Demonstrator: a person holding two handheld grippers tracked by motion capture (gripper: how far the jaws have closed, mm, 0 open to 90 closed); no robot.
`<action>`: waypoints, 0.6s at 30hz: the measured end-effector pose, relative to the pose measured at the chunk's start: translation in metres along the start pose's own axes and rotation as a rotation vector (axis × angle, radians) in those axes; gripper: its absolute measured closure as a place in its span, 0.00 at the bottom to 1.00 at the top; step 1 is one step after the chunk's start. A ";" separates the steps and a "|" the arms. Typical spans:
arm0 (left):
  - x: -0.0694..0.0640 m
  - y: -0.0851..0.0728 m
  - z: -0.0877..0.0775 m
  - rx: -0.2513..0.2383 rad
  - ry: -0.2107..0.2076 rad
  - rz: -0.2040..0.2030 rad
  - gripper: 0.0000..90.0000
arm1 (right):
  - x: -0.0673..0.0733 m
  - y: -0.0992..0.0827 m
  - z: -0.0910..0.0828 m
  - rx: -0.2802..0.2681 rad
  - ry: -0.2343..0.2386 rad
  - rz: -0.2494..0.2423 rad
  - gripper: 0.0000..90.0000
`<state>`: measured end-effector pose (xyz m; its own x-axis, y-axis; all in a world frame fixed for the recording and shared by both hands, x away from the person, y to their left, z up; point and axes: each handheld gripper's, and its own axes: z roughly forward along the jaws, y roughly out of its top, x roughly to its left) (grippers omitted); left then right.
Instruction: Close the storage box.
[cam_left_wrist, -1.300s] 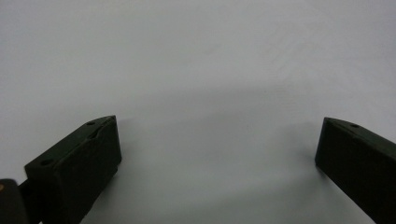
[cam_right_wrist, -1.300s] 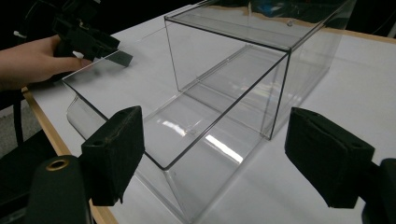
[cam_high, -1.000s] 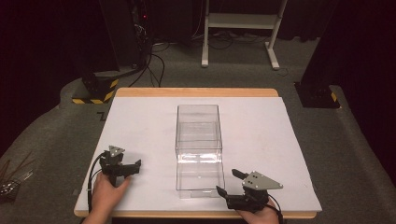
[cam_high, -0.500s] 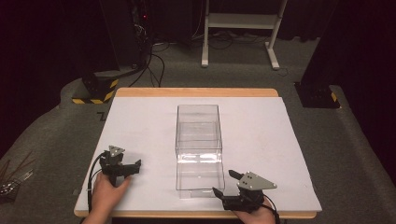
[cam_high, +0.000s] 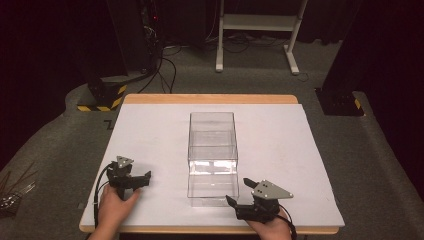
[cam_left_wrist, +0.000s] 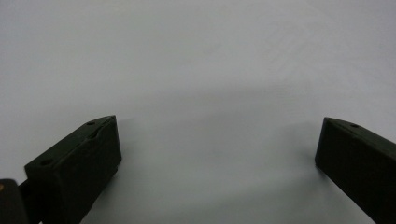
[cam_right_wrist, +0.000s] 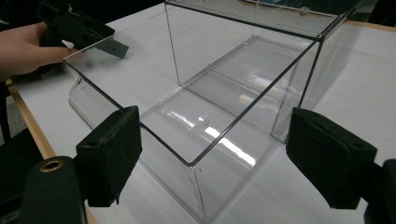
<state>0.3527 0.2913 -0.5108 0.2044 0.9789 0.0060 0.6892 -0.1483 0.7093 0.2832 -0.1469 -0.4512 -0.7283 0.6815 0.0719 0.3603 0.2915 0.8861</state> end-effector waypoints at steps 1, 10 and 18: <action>0.000 0.000 0.000 0.000 0.000 0.000 0.01 | 0.000 0.000 0.001 -0.002 -0.004 0.002 0.21; 0.000 0.000 0.000 0.000 0.000 -0.001 0.01 | -0.001 -0.001 0.002 -0.012 -0.024 0.003 0.23; 0.000 0.000 0.000 0.000 0.000 0.000 0.01 | -0.001 -0.007 -0.003 0.001 -0.020 0.003 0.24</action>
<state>0.3527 0.2913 -0.5108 0.2043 0.9789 0.0055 0.6893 -0.1479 0.7092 0.2794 -0.1512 -0.4567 -0.7154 0.6956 0.0656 0.3630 0.2897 0.8856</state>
